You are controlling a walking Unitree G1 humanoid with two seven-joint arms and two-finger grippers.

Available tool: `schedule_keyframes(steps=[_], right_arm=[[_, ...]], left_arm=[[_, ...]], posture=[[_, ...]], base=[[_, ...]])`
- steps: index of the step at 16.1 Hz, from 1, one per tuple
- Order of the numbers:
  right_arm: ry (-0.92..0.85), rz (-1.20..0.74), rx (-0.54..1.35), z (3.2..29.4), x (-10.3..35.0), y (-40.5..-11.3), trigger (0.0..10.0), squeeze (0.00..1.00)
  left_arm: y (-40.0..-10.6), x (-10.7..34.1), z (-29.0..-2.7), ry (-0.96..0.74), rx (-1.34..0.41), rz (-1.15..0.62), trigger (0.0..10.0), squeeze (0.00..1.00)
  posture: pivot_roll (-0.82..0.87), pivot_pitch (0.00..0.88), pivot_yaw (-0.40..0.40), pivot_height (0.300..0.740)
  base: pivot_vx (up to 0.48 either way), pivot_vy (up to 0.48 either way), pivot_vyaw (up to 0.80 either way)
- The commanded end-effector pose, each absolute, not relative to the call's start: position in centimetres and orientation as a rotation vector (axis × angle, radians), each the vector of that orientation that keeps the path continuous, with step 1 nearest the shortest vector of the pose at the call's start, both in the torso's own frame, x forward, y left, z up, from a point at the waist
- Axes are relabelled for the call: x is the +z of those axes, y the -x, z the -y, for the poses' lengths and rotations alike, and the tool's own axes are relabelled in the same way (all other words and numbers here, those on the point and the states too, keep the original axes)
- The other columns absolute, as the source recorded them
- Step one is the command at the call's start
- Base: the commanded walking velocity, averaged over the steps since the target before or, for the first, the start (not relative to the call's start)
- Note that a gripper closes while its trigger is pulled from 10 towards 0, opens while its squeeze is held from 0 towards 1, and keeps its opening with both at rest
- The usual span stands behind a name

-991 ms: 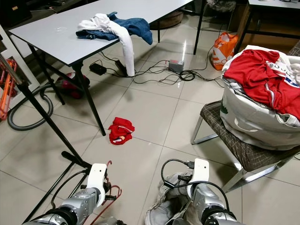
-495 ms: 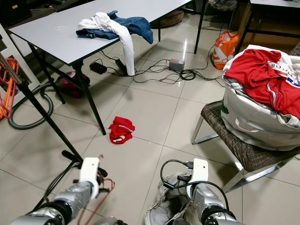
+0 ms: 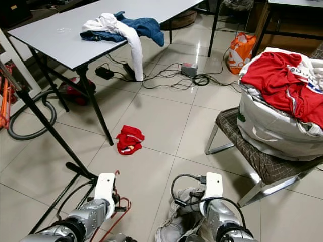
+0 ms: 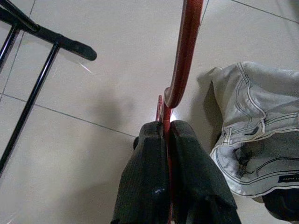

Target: Hang hanger

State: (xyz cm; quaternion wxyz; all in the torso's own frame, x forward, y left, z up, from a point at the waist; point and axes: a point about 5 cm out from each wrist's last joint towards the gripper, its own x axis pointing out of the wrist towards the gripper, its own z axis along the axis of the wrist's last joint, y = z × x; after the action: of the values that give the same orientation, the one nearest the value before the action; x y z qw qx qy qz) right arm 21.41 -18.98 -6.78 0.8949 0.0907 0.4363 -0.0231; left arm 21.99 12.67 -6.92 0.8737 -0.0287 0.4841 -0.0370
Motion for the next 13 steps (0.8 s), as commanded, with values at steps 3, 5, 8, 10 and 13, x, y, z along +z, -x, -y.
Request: schedule_keyframes(steps=[3,5,8,10,13], right_arm=[[-0.172,-0.92,-0.036,18.99,-7.08,-20.89,0.0,0.0],[-0.167,-0.928,-0.036,19.14,-7.19,-20.65,0.0,0.0],[-0.162,-0.939,-0.037,19.34,-7.35,-20.29,0.0,0.0],[-0.159,-0.942,-0.037,19.4,-7.38,-20.23,0.0,0.0],[-0.154,-0.945,-0.036,19.37,-7.41,-20.2,0.0,0.0]], left_arm=[[-21.59,-7.18,-13.19,0.032,-0.076,-1.036,10.0,0.0],[-21.58,-7.19,-13.13,0.029,-0.077,-1.037,10.0,0.0],[-21.63,-7.15,-12.97,0.03,-0.079,-1.037,10.0,0.0],[-21.71,-7.11,-12.85,0.034,-0.08,-1.036,10.0,0.0],[-21.81,-7.04,-12.75,0.03,-0.083,-1.033,10.0,0.0]], posture=[[-0.07,0.0,0.071,0.74],[-0.07,0.0,0.07,0.74],[-0.07,0.0,0.069,0.74],[-0.07,0.0,0.069,0.74],[-0.07,0.0,0.068,0.74]], base=[[0.0,0.0,0.0],[0.0,0.0,0.0],[0.0,0.0,0.0],[0.0,0.0,0.0],[0.0,0.0,0.0]])
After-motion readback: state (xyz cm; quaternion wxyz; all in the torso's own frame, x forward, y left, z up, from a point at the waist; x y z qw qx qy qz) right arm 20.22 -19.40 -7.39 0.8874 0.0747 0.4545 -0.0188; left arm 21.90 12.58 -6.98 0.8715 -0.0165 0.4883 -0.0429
